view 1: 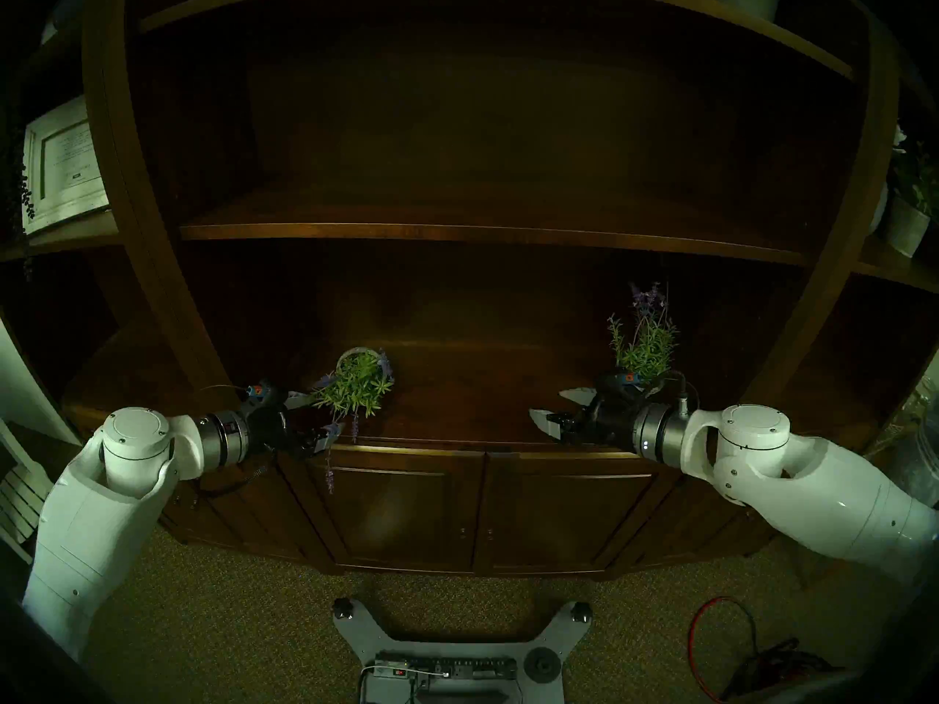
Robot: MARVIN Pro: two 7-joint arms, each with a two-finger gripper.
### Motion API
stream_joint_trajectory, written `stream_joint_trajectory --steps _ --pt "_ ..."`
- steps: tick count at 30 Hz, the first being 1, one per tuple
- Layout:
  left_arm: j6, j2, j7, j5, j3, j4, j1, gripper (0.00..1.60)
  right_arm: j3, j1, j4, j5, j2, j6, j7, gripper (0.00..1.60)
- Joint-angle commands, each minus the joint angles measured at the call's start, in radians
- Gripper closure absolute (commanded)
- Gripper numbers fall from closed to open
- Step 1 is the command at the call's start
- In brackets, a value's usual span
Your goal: Place the fake decorative plant upright
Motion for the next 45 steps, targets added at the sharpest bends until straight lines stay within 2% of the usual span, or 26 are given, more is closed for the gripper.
stream_joint_trajectory --steps 1,7,9,14,22,28,30,31,35,45 --pt "0.046 -0.004 -0.025 -0.04 0.027 -0.03 -0.093 0.0 0.022 0.02 -0.012 0.002 0.0 -0.014 -0.002 0.0" --pt "0.088 -0.013 -0.004 -0.011 0.086 -0.013 -0.136 0.0 0.023 0.019 -0.013 0.002 0.0 -0.015 -0.003 0.0" --pt "0.095 -0.021 0.027 0.02 0.116 0.004 -0.153 0.0 0.023 0.019 -0.013 0.002 0.0 -0.015 -0.003 0.0" --pt "0.101 -0.034 0.067 0.049 0.137 0.018 -0.167 0.0 0.023 0.019 -0.013 0.002 0.0 -0.015 -0.003 0.0" --pt "0.108 -0.05 0.072 0.063 0.16 0.028 -0.211 0.0 0.022 0.02 -0.012 0.002 0.0 -0.014 -0.002 0.0" --pt "0.114 -0.08 0.075 0.083 0.208 0.047 -0.291 0.0 0.022 0.02 -0.012 0.002 0.0 -0.013 -0.002 0.0" --pt "0.111 -0.086 0.082 0.083 0.194 0.03 -0.272 0.0 0.022 0.02 -0.012 0.002 0.0 -0.013 -0.002 0.0" --pt "0.117 -0.092 0.074 0.083 0.212 0.037 -0.302 0.0 0.021 0.02 -0.012 0.002 0.0 -0.013 -0.002 0.0" --pt "0.123 -0.11 0.07 0.079 0.218 0.023 -0.308 0.0 0.021 0.02 -0.012 0.002 0.0 -0.013 -0.002 0.0" --pt "0.151 -0.152 0.037 0.071 0.29 0.011 -0.395 0.0 0.021 0.021 -0.012 0.002 0.0 -0.013 -0.002 0.0"
